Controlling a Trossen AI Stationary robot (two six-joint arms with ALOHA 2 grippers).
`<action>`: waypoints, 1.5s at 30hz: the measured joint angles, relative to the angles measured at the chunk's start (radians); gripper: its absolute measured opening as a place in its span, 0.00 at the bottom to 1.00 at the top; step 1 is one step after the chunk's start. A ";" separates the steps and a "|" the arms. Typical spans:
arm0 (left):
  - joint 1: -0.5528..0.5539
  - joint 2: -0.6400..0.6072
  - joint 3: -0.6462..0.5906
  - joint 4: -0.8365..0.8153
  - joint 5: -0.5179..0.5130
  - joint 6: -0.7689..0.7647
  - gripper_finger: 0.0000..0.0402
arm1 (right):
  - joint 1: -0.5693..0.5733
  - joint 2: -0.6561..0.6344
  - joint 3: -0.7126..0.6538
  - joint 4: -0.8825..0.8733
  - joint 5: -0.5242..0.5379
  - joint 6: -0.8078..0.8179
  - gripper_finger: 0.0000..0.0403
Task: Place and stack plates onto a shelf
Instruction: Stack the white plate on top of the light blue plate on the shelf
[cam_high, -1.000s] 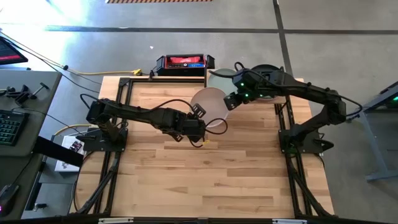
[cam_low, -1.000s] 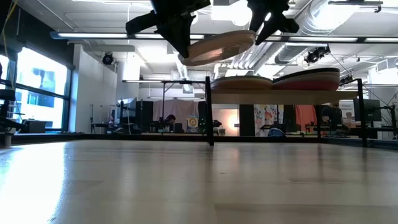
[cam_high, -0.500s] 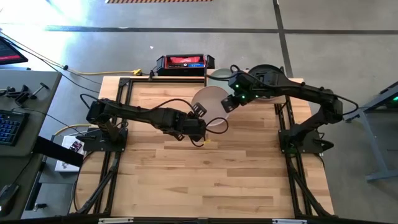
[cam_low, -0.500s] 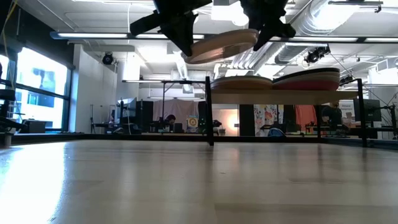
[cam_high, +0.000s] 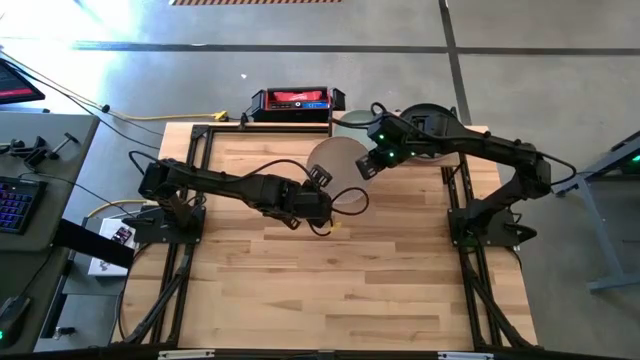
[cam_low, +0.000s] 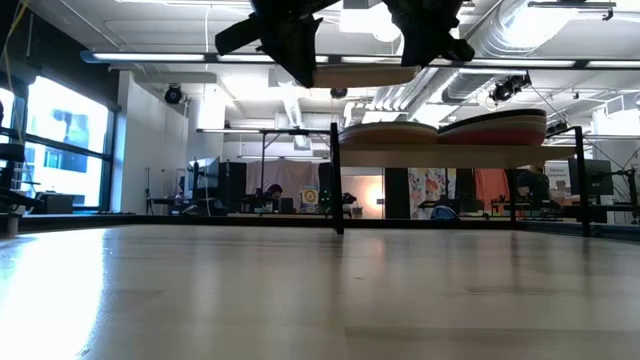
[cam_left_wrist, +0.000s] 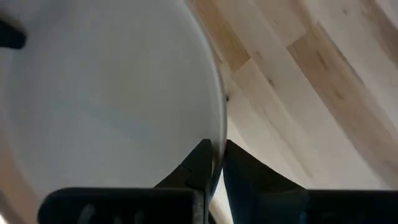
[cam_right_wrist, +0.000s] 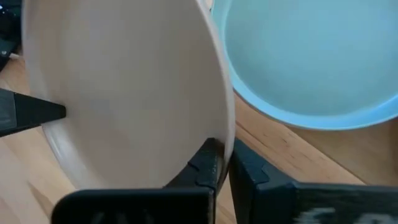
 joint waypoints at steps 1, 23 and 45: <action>0.000 0.000 0.000 0.000 0.003 -0.019 0.06 | 0.000 0.000 0.000 -0.001 -0.001 0.000 0.01; 0.005 0.000 0.000 0.004 -0.009 -0.545 0.33 | -0.099 0.000 0.000 -0.023 -0.062 -0.035 0.00; -0.016 -0.005 0.000 0.000 -0.022 -0.802 0.33 | -0.492 -0.001 0.000 -0.026 -0.259 -0.129 0.00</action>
